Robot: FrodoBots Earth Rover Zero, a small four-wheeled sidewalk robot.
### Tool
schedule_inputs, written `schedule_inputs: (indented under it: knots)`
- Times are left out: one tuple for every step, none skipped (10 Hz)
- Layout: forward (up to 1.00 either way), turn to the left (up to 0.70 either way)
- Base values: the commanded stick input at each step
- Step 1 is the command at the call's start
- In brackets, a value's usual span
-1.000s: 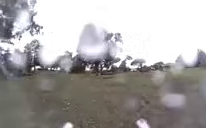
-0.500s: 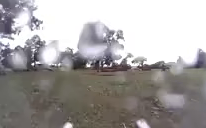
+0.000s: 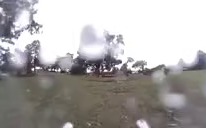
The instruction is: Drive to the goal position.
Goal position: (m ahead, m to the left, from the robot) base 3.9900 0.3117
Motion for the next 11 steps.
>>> schedule_inputs:
  knots:
    - [1.00,0.41]
    - [1.00,0.34]
    - [1.00,0.11]
    - [1.00,0.01]
    - [1.00,0.01]
    - [1.00,0.01]
    - [1.00,0.01]
    - [1.00,0.01]
    - [1.00,0.01]
    - [1.00,0.01]
    - [1.00,0.01]
